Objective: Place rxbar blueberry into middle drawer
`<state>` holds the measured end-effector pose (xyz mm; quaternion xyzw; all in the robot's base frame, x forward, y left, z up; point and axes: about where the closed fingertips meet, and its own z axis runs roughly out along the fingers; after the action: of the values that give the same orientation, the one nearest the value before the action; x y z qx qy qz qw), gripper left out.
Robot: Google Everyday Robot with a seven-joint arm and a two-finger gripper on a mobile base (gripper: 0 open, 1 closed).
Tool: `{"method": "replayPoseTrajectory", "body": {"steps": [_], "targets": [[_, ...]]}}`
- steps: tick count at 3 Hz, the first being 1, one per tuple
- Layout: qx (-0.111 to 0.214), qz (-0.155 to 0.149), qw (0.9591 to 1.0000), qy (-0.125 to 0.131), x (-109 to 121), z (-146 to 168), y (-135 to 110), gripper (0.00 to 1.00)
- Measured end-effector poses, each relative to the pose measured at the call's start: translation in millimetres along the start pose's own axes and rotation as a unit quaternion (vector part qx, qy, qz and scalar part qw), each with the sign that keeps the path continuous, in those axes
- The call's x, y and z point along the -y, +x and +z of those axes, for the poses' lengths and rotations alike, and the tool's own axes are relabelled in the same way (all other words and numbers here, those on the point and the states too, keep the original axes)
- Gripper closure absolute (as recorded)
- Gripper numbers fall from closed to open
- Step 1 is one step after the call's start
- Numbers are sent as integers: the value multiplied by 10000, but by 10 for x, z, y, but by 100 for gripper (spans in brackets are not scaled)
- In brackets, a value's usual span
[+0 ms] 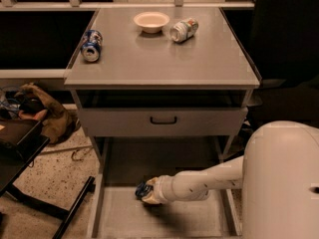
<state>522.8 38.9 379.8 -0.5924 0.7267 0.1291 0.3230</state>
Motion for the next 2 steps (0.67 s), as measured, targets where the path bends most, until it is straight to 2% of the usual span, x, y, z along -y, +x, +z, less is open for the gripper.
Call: {"method": "replayPoseTrajectory", "body": {"steps": [1, 2], "targets": [[212, 201, 9995, -84, 17, 49, 36, 100], [294, 447, 9986, -43, 112, 6, 128, 81]]}}
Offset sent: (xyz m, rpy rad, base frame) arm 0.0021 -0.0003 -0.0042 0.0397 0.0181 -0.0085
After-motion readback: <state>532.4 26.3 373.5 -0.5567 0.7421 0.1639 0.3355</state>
